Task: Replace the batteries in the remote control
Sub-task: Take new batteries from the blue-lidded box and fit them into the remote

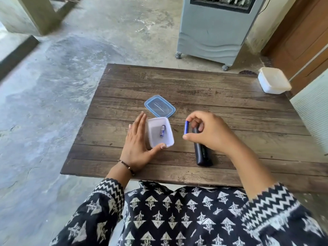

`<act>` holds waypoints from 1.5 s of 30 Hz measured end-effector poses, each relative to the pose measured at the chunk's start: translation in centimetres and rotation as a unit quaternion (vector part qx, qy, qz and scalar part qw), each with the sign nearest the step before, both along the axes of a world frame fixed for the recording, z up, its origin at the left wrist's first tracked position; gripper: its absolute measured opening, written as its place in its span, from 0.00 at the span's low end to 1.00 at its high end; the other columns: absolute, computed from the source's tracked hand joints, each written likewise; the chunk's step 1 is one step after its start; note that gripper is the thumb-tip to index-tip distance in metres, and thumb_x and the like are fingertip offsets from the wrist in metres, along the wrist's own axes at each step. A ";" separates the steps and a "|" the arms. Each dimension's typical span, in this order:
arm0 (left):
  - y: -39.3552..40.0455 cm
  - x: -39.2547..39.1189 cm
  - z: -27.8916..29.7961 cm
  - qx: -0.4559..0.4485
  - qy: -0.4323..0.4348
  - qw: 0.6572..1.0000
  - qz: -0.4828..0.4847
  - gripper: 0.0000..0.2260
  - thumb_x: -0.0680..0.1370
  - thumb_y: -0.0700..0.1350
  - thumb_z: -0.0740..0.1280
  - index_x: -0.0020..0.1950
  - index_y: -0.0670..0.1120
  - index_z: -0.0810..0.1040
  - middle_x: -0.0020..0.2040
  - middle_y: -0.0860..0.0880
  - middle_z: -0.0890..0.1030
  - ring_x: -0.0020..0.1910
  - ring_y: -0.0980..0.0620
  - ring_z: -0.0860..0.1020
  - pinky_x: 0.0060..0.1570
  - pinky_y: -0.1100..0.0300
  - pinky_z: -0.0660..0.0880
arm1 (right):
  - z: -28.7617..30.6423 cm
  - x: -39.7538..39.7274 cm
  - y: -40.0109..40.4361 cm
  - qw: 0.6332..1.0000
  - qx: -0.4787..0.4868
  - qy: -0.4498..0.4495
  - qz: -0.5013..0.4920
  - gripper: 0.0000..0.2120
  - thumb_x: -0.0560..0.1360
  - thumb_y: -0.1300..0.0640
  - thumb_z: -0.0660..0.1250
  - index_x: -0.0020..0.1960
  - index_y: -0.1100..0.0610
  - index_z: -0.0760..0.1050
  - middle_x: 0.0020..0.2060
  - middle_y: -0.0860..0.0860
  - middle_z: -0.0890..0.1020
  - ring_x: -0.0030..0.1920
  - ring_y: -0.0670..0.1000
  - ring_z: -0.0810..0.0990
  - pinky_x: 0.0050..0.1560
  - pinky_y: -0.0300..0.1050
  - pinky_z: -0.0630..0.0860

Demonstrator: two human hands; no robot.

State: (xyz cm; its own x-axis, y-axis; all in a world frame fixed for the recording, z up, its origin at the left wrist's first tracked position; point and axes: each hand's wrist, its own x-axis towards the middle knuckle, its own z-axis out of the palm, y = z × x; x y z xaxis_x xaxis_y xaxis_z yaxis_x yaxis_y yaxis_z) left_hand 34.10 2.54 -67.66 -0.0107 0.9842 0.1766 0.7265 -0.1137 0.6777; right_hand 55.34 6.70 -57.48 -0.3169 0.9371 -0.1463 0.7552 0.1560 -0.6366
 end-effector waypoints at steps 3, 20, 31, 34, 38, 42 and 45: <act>-1.2 2.3 2.2 0.138 -0.026 0.987 0.075 0.29 0.74 0.56 0.62 0.69 0.40 0.65 0.69 0.43 0.67 0.70 0.48 0.65 0.70 0.52 0.62 | -0.3 4.0 -2.1 0.992 -0.034 0.080 -0.087 0.17 0.64 0.57 0.76 0.49 0.48 0.74 0.38 0.47 0.82 0.36 0.49 0.77 0.43 0.47 0.76; 1.8 17.9 4.6 -0.262 0.156 0.945 0.115 0.31 0.70 0.58 0.69 0.63 0.39 0.64 0.61 0.40 0.70 0.58 0.44 0.75 0.53 0.54 0.74 | -2.6 9.7 -4.8 0.976 -0.037 0.144 -0.161 0.19 0.65 0.64 0.74 0.50 0.47 0.72 0.35 0.49 0.81 0.35 0.49 0.77 0.41 0.43 0.76; 2.5 15.4 2.6 -0.233 -0.071 0.960 0.136 0.15 0.74 0.50 0.63 0.53 0.40 0.70 0.50 0.40 0.79 0.46 0.40 0.80 0.45 0.52 0.78 | -2.7 9.4 -4.9 0.977 -0.048 0.140 -0.153 0.20 0.67 0.63 0.72 0.53 0.46 0.74 0.38 0.50 0.82 0.39 0.54 0.80 0.45 0.48 0.78; 1.8 15.3 2.7 -0.229 -0.349 0.901 0.122 0.12 0.79 0.46 0.60 0.54 0.37 0.69 0.44 0.39 0.81 0.33 0.47 0.81 0.34 0.51 0.81 | -2.8 8.9 -5.2 0.977 -0.038 0.143 -0.156 0.21 0.69 0.63 0.71 0.57 0.44 0.76 0.37 0.48 0.81 0.40 0.54 0.80 0.47 0.51 0.80; 0.7 15.5 3.4 -0.210 -0.561 0.795 0.093 0.17 0.81 0.50 0.55 0.50 0.36 0.71 0.36 0.44 0.78 0.26 0.55 0.77 0.27 0.60 0.76 | -2.9 7.6 -5.6 0.958 -0.004 0.218 -0.187 0.17 0.70 0.65 0.68 0.50 0.44 0.79 0.36 0.50 0.81 0.37 0.56 0.81 0.46 0.57 0.80; 0.4 15.3 3.0 -0.214 -0.669 0.703 0.112 0.21 0.81 0.56 0.48 0.49 0.41 0.70 0.37 0.42 0.77 0.29 0.50 0.78 0.32 0.56 0.78 | -2.5 6.4 -6.3 0.936 0.032 0.268 -0.225 0.13 0.72 0.65 0.66 0.43 0.47 0.80 0.33 0.50 0.84 0.33 0.48 0.82 0.43 0.54 0.81; -0.1 15.2 2.9 -0.205 -0.707 0.670 0.093 0.14 0.82 0.50 0.49 0.49 0.44 0.70 0.42 0.43 0.76 0.37 0.48 0.78 0.37 0.54 0.78 | -2.5 5.9 -6.6 0.939 0.052 0.271 -0.206 0.10 0.72 0.66 0.68 0.44 0.52 0.81 0.33 0.49 0.84 0.33 0.48 0.83 0.42 0.49 0.81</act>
State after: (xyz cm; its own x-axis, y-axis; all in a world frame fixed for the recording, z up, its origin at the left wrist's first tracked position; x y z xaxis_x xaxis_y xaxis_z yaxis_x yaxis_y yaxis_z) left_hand 49.33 2.43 -64.72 -0.0110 0.9053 -0.4246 -0.7002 0.2962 0.6497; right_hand 61.20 0.12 -59.95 0.0739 0.9968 0.0316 0.3344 0.0051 -0.9424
